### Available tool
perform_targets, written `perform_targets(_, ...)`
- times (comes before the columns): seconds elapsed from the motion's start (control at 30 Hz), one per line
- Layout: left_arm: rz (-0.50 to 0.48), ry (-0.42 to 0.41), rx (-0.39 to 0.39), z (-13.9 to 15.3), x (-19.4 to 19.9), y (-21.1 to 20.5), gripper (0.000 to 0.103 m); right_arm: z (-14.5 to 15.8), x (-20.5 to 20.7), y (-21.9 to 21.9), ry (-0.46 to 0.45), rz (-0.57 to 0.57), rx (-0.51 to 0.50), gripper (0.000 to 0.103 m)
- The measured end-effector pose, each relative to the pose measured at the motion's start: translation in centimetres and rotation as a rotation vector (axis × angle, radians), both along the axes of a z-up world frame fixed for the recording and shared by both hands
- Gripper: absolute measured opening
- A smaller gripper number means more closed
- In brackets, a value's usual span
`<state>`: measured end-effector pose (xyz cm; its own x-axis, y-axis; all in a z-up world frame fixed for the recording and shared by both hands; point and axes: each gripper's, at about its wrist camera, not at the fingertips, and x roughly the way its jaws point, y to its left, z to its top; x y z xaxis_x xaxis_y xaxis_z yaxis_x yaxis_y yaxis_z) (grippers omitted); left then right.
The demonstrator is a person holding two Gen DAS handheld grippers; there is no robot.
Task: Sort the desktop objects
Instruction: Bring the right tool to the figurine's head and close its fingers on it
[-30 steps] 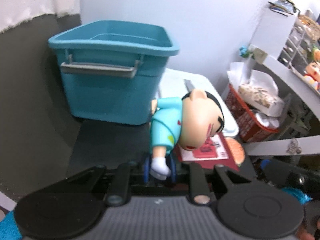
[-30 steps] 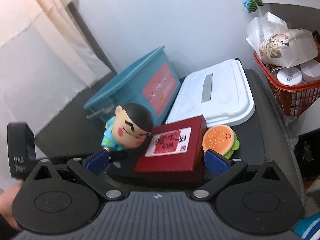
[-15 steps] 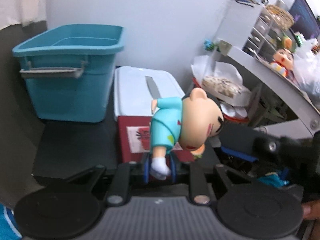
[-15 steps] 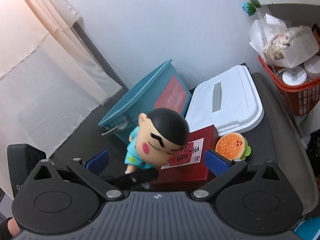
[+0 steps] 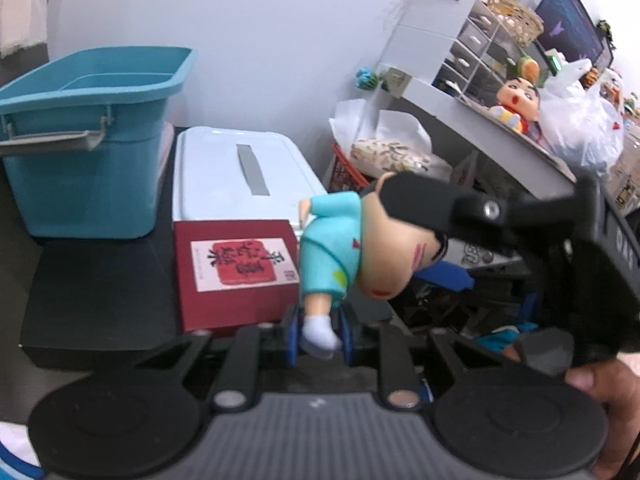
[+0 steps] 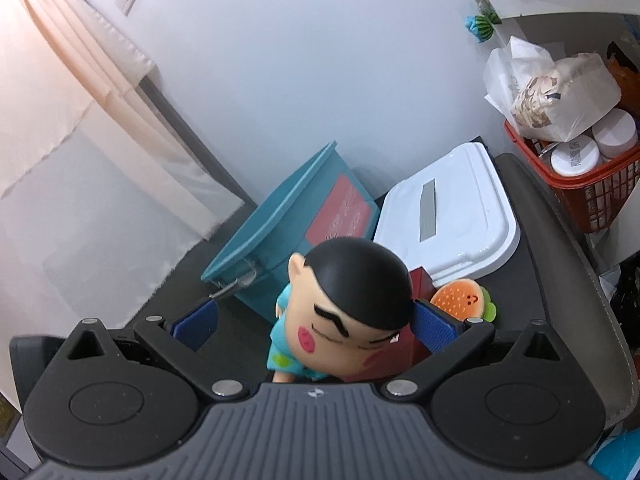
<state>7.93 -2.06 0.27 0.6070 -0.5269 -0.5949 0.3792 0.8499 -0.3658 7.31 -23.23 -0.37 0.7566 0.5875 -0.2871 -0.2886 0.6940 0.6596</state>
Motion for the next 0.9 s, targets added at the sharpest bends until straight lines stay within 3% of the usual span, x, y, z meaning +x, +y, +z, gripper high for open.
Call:
perform_targets(0.23,-0.024,-0.011,-0.013,0.0,-0.5,-0.1,0.022,-0.5,0.5,-0.7,0.025,-0.018,0.049,0.102)
perform_targets(0.4,-0.022,-0.011,-0.028,-0.1,-0.2,-0.2,0.022,-1.0,1.0,-1.2,0.051,-0.029,0.074,0.089)
perform_targets(0.7,-0.013,0.024,-0.074,-0.5,0.2,0.2,0.022,-1.5,1.4,-2.3,0.088,-0.064,0.138,0.088)
perform_targets(0.9,-0.027,0.012,-0.082,-0.1,-0.1,0.1,0.022,-1.7,1.6,-2.7,0.11,-0.068,0.169,0.076)
